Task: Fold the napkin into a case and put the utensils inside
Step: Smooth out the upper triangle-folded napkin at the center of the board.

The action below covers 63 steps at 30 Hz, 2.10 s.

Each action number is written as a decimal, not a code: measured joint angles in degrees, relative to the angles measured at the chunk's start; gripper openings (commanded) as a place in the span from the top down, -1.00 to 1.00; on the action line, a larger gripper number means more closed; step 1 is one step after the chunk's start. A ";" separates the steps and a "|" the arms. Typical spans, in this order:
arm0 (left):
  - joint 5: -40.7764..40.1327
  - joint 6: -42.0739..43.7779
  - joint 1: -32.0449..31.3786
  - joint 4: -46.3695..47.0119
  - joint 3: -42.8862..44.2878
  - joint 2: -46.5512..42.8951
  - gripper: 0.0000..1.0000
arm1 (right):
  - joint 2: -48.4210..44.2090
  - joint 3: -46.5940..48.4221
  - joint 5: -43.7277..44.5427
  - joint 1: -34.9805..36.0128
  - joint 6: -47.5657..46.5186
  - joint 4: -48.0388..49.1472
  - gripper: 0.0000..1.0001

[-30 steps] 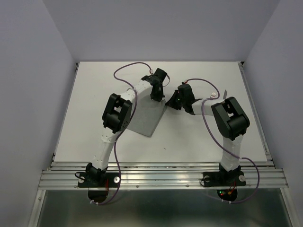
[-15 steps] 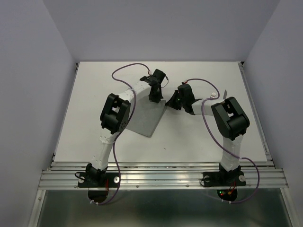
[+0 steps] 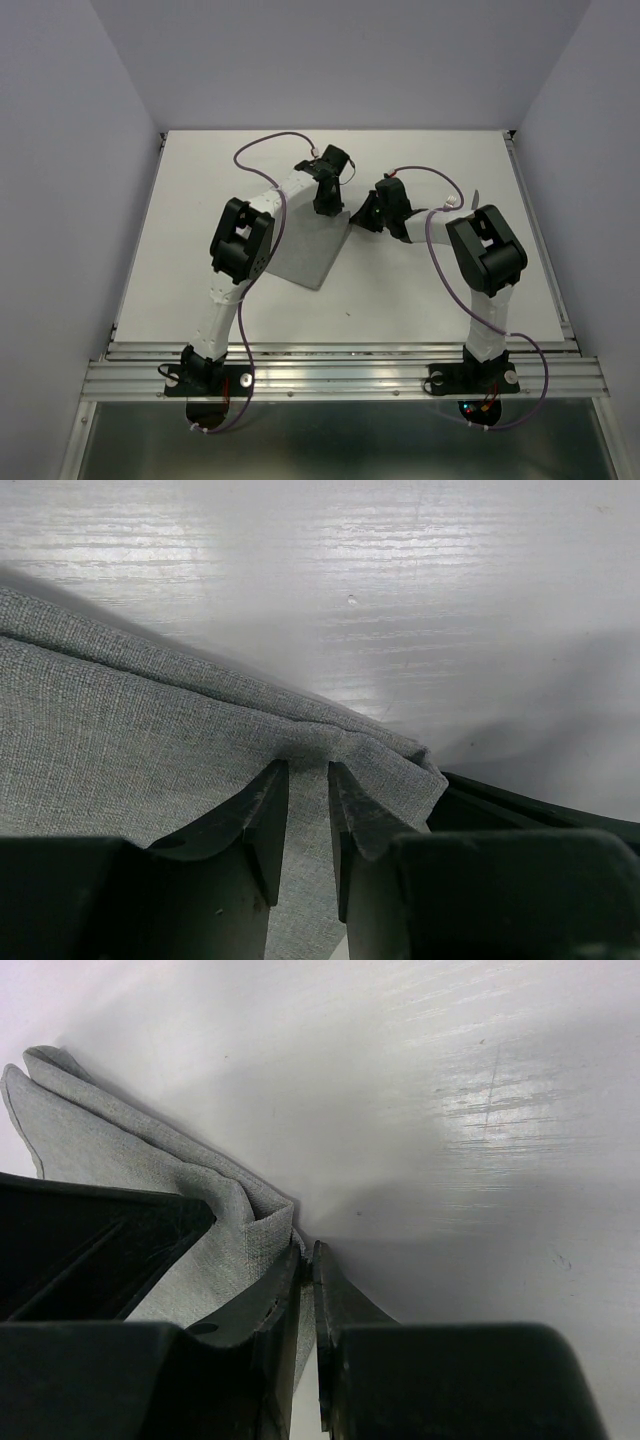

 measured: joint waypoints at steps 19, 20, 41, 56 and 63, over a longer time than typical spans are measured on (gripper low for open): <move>-1.16 -0.61 -0.04 2.19 1.99 2.47 0.29 | 0.02 0.00 -0.02 0.00 0.00 0.00 0.72; -1.25 -0.61 -0.04 2.16 2.21 2.67 0.36 | 0.02 0.00 -0.04 0.00 0.00 0.00 0.72; -1.79 0.09 -0.13 3.54 1.66 2.82 1.00 | 0.02 0.00 -0.02 0.00 0.02 0.00 0.73; 0.70 0.52 -0.37 5.25 -3.30 -0.46 1.00 | -0.07 -0.07 0.00 0.00 0.02 -0.02 0.72; 1.77 0.46 -0.39 5.01 -5.95 -3.10 1.00 | -0.11 -0.11 0.00 0.00 0.02 -0.04 0.72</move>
